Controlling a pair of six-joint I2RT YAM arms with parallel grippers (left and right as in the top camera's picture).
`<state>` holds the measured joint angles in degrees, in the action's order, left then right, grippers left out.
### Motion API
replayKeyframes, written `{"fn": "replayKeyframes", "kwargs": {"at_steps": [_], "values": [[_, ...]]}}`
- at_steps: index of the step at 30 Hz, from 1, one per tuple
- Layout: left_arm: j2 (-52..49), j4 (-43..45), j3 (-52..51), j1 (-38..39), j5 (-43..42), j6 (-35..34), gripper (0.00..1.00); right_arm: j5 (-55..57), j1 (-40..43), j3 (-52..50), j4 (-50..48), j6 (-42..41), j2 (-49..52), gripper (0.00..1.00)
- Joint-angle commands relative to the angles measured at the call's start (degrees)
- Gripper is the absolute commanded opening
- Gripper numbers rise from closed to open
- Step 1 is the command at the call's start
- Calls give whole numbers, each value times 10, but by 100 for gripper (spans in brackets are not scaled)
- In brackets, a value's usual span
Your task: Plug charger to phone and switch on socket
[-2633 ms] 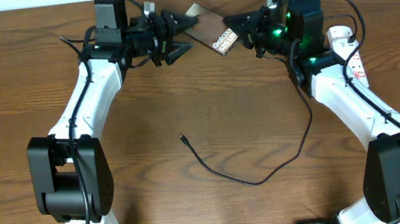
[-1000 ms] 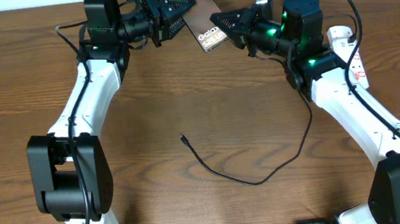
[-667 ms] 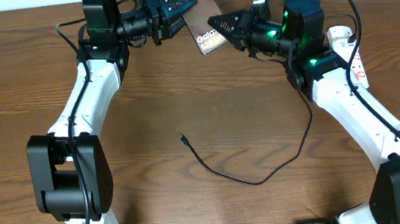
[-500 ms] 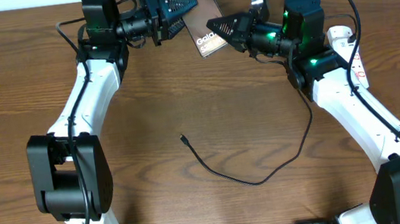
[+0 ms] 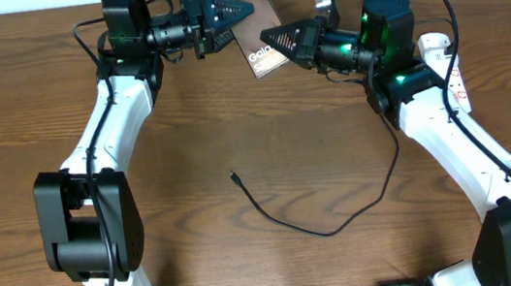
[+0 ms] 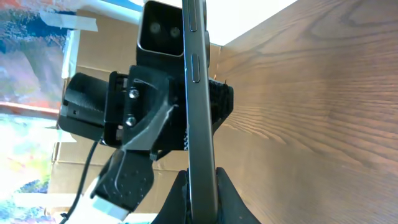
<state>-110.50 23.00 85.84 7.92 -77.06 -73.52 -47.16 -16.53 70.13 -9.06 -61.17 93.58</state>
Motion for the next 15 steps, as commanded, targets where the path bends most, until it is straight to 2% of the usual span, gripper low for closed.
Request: {"fn": "replayKeyframes", "kwargs": {"at_steps": [1, 9, 15], "values": [[20, 20, 18, 18, 3, -21, 23, 1, -25, -18, 24, -44, 23, 1], [20, 20, 18, 20, 56, -36, 21, 31, -62, -18, 21, -61, 24, 1], [20, 20, 18, 21, 57, -36, 21, 35, -71, -18, 20, -61, 24, 1]]}}
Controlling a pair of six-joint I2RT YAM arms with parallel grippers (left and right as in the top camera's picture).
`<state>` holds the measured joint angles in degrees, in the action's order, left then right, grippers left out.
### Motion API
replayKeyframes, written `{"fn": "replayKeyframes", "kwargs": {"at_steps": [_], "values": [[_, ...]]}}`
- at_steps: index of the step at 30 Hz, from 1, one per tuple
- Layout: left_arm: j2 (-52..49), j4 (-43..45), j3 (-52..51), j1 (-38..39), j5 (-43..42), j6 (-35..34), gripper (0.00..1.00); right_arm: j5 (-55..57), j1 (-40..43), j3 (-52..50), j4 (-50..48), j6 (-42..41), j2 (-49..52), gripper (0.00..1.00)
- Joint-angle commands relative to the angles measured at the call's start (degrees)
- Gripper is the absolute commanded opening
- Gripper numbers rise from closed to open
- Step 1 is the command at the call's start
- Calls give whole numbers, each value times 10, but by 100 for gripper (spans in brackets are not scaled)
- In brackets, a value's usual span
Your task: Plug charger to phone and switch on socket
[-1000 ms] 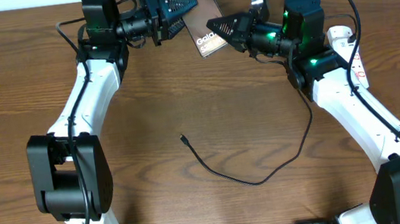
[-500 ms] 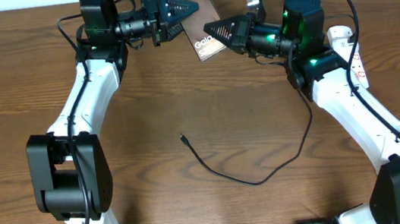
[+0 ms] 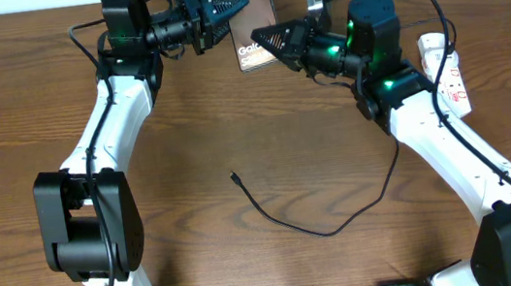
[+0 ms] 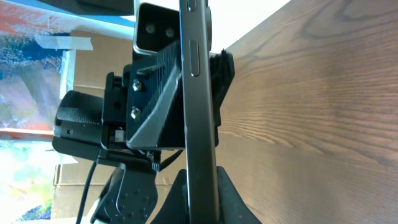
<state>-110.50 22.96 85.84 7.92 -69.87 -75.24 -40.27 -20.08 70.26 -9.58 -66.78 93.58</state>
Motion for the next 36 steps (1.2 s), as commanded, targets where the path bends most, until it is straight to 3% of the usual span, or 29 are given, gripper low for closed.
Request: {"fn": "replayKeyframes", "kwargs": {"at_steps": [1, 3, 8, 10, 12, 15, 18, 26, 30, 36], "values": [[20, 20, 18, 22, -16, -18, 19, -33, -36, -19, 25, -5, 24, 1], [20, 20, 18, 22, -17, -19, 8, -33, -34, -19, 25, -4, 24, 1], [20, 20, 18, 22, -28, -18, 8, -33, -22, -19, 26, 29, 24, 2], [20, 20, 18, 21, -32, -17, 7, -34, -14, -19, 26, 43, 24, 7], [20, 20, 18, 20, -31, -13, 7, -34, -8, -19, 26, 54, 24, 16], [19, 18, 18, 17, -32, 9, 7, -35, 3, -19, 27, 91, 24, 42], [19, -2, 17, 10, -31, 24, 7, -36, 14, -19, 39, 115, 24, 51], [19, -10, 16, 3, -32, 23, 7, -36, 28, -19, 50, 149, 24, 44], [19, -10, 16, 3, -45, 23, 7, -41, 28, -19, 47, 176, 24, 32], [19, -15, 15, 5, -90, 23, 7, -78, 28, -19, 18, 228, 24, 22]]}}
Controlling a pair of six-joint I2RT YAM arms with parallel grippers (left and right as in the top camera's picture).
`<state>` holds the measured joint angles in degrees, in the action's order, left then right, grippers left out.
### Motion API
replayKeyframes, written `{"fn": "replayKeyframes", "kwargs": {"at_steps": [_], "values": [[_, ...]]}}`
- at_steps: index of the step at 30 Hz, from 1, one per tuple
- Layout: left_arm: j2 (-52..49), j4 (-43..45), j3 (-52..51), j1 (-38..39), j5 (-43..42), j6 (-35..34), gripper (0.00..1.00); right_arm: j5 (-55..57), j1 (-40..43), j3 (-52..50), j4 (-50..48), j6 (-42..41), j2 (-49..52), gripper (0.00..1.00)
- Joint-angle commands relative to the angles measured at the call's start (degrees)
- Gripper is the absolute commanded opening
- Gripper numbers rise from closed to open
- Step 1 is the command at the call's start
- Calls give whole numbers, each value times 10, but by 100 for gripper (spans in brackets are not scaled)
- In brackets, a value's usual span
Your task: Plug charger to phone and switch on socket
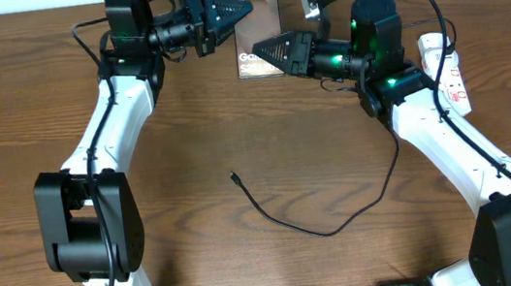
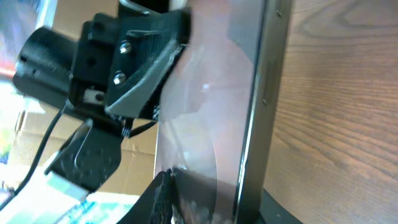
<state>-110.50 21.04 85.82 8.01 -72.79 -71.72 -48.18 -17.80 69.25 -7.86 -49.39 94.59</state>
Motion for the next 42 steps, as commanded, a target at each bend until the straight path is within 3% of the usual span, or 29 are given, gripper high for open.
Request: {"fn": "replayKeyframes", "kwargs": {"at_steps": [1, 15, 23, 29, 36, 41, 42], "values": [[19, 5, 15, 4, -70, -12, 7, -3, 5, -9, -2, 62, 14, 21], [19, 5, 14, 4, -147, -12, 7, -34, 5, -9, -32, 94, 14, 1], [19, 5, 13, 16, -172, -12, 8, -34, 5, -9, -32, 94, 14, 1], [19, 5, 13, 27, -173, -8, 15, -41, 5, -9, -33, 94, 14, 1], [19, 5, 11, 47, -173, 63, 24, -49, 5, -9, -33, 84, 14, 1], [19, 5, 1, 56, -173, 96, 24, -49, 5, -9, -32, 64, 14, 1], [19, 5, 1, 57, -172, 98, 20, -49, 5, -9, -32, 61, 14, 1]]}}
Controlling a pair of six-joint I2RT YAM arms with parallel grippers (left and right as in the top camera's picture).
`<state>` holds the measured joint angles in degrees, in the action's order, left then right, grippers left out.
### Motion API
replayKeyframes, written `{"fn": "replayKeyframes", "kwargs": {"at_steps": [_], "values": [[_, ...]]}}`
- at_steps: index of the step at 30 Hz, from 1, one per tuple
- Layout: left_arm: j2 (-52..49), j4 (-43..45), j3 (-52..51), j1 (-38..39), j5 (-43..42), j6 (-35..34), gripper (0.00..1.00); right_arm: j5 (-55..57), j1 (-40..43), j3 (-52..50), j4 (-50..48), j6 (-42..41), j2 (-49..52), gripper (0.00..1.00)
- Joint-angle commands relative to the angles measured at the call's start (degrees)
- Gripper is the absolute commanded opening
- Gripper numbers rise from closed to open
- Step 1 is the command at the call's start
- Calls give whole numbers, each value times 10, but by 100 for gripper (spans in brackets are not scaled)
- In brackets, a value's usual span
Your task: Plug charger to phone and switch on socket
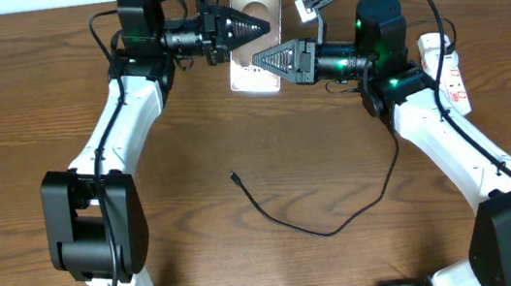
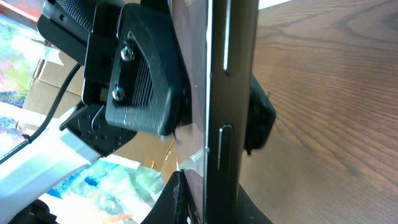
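Note:
The phone is held off the table at the back, its edge with side buttons (image 2: 233, 93) towards the right wrist camera. My right gripper (image 1: 260, 61) is shut on its lower end (image 2: 217, 202). From the left, my left gripper (image 1: 266, 26) reaches across the phone. One ribbed finger (image 2: 140, 81) lies against its face and a dark finger shows on the other side, so it looks shut on the phone. The black charger cable (image 1: 325, 233) lies on the table with its plug end (image 1: 232, 176) free. The white socket strip (image 1: 443, 61) sits at the right edge.
The wooden table (image 1: 46, 188) carries only the cable and the strip. The cable loops from mid-table up to the right arm's side. Cardboard boxes and a colourful sheet lie beyond the table's back edge in the right wrist view.
The phone has turned from its dark printed side to a pale reflective side and sits slightly lower. My left gripper, then beside the phone's left edge, now has a finger on each side.
My right gripper held the phone tilted at the back, with the left gripper close to its left edge. Then the phone stood straighter and squarer beside the left fingers. Now both grippers are on it. The cable and socket strip have not moved.

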<state>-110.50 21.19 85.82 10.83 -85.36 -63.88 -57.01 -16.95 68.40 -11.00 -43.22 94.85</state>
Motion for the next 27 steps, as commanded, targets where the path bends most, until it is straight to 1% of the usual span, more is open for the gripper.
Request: {"fn": "replayKeyframes", "kwargs": {"at_steps": [1, 3, 10, 15, 17, 25, 27], "values": [[19, 3, 1, 29, -47, 20, 14, 40, -4, -1, 0, -1, 11, 1], [19, 3, 1, 29, -47, 22, 8, 40, -4, -1, 1, -7, 11, 1], [19, 3, 1, 29, -46, 22, 8, 40, -4, -1, 1, -11, 11, 1], [19, 3, 1, 25, -43, 22, 7, 40, -1, -1, 6, -10, 11, 21], [19, 4, 1, 19, -39, 22, 7, 40, 4, -1, 14, -7, 11, 27], [19, 3, 1, -10, -37, 14, 8, 40, 37, -1, 77, 36, 11, 31], [19, 3, 1, -14, -35, 14, 7, 42, 42, -1, 88, 50, 11, 34]]}}
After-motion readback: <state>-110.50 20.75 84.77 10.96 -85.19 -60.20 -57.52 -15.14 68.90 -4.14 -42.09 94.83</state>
